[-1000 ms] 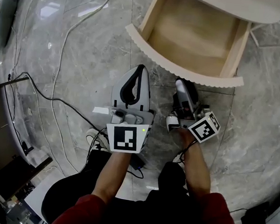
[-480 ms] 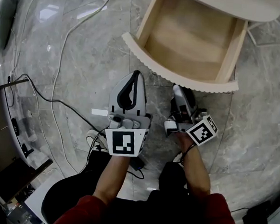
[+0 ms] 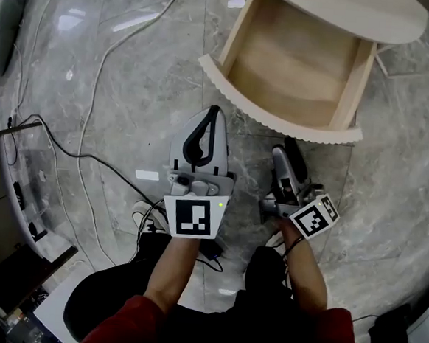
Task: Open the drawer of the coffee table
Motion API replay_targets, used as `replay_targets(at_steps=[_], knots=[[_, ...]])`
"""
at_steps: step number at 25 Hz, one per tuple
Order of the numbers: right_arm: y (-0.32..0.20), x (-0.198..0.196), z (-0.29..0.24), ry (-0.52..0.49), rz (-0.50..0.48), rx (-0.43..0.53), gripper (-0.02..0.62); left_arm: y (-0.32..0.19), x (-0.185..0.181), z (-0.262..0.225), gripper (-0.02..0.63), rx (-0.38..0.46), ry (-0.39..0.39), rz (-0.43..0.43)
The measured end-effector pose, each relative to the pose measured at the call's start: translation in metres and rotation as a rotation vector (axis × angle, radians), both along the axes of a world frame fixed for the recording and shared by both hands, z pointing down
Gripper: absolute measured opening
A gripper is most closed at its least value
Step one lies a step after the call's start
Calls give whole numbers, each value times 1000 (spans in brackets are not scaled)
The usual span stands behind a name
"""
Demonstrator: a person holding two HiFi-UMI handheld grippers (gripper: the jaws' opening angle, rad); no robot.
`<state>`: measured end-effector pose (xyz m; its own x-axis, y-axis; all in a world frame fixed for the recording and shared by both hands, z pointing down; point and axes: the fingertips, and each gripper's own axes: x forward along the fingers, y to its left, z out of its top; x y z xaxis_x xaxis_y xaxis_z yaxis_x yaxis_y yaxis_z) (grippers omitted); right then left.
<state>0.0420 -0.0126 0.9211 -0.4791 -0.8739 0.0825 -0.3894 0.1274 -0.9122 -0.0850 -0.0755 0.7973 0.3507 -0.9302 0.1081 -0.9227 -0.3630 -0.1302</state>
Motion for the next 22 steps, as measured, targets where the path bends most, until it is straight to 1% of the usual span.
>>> replay_targets(at_steps=[4,8,10,12,15,20,22], knots=[[11,16,-50,163,-6,48,264,-14,-1,-37,8,18,16,1],[14,30,-126,370,-23,111,264,-19,5,-85,8,-3,0,35],[12,33,-168,442,-32,129,264,-22,6,-120,8,0,-8,53],[8,35,-211,469,-28,132,264,-27,7,-160,8,17,-14,68],[2,35,-277,482,-14,133,264,-32,8,-224,8,34,-7,78],[-5,32,-391,507,-1,155,264,-26,10,-340,8,31,-7,97],[-4,31,-442,508,7,158,264,-19,9,-387,8,11,1,113]])
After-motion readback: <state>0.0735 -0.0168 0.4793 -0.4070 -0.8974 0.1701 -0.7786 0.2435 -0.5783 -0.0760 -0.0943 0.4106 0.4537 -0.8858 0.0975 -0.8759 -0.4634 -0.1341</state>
